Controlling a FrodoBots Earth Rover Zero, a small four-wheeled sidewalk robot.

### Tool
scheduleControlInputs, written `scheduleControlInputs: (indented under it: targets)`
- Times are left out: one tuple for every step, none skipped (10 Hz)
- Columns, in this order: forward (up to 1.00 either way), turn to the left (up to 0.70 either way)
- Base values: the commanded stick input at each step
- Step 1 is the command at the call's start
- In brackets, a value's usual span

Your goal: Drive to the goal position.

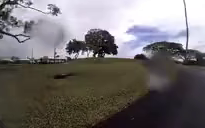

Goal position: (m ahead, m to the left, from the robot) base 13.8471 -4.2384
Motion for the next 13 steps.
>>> scheduleControlInputs:
  targets:
    - [0.0, -0.85]
    - [0.0, -0.85]
    - [0.0, -0.85]
    - [0.0, -0.85]
    - [0.0, -0.85]
    - [0.0, -0.85]
    - [0.0, -0.85]
    - [0.0, -0.85]
    - [0.0, -0.85]
    - [0.0, -0.85]
    - [0.0, -0.85]
    - [0.48, -0.42]
    - [0.85, -0.04]
